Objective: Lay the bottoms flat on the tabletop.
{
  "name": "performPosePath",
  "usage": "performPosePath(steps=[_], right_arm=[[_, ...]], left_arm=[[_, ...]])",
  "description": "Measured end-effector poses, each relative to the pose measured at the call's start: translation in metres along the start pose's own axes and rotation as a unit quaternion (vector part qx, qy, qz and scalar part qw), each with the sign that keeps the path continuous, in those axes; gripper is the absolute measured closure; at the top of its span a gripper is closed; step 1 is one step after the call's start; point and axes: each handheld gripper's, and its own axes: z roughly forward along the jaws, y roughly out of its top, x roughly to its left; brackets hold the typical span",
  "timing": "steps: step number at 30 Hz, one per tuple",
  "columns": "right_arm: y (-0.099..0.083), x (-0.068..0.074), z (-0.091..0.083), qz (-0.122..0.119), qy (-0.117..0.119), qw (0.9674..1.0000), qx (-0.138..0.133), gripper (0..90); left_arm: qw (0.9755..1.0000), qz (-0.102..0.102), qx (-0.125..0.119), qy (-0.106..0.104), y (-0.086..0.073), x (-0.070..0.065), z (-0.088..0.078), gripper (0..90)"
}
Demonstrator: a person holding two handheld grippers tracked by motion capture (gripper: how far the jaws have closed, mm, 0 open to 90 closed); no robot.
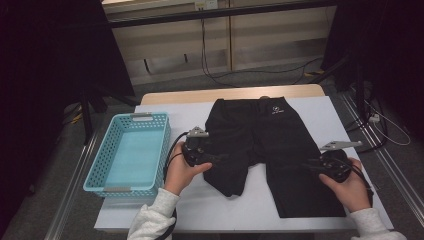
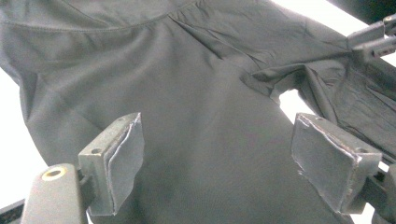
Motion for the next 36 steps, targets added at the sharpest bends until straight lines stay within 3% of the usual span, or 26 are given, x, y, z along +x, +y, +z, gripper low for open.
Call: performPosePath(steps=[2,5,7,10,13,15,18,19,24,30,31,34,36], right_arm=[[0.004,0.014,0.003,-0.012,0.027,0.9996,-0.003,73.1],[0.005,0.035,0.011,-0.026,0.072,0.9971,-0.002,73.4],[0.002,0.052,0.019,-0.036,0.092,0.995,0.012,73.3],[0.001,0.072,0.031,-0.055,0.101,0.993,0.029,68.3],[0.0,0.083,0.036,-0.089,0.092,0.9912,0.034,65.7],[0.001,0.087,0.036,-0.11,0.075,0.9904,0.038,73.1],[0.001,0.085,0.034,-0.108,0.093,0.9885,0.05,89.2],[0.001,0.085,0.033,-0.11,0.092,0.9883,0.053,90.0],[-0.006,0.082,0.025,-0.096,0.123,0.9852,0.071,90.0],[-0.014,0.085,0.015,-0.1,0.118,0.985,0.077,90.0],[-0.014,0.084,0.015,-0.1,0.118,0.9852,0.074,89.6],[-0.012,0.08,0.014,-0.085,0.127,0.9871,0.048,76.7],[-0.009,0.079,0.013,-0.088,0.123,0.988,0.029,71.0]], left_arm=[[1.0,0.0,-0.002,0.0,0.0,0.0,-0.001,17.8],[1.0,0.0,-0.002,-0.001,0.0,-0.001,-0.001,17.8],[1.0,-0.001,-0.001,-0.002,0.0,0.0,0.0,17.8],[1.0,0.0,-0.001,-0.001,0.0,0.0,0.0,17.8],[1.0,0.0,-0.005,0.001,0.001,0.0,-0.001,17.8],[1.0,0.001,-0.004,0.001,0.001,0.0,-0.002,17.8],[1.0,-0.002,-0.004,0.0,0.001,0.0,-0.001,17.8],[1.0,-0.001,-0.005,0.001,0.0,0.0,0.0,17.8],[1.0,-0.002,-0.005,-0.001,0.001,0.0,-0.002,17.8],[1.0,-0.003,-0.004,-0.001,0.001,0.0,-0.003,17.8],[1.0,-0.003,-0.005,-0.001,0.001,-0.001,-0.003,17.8],[1.0,-0.001,-0.003,-0.001,0.001,-0.001,-0.002,17.7],[1.0,0.0,-0.001,0.0,0.0,0.0,-0.001,17.7]])
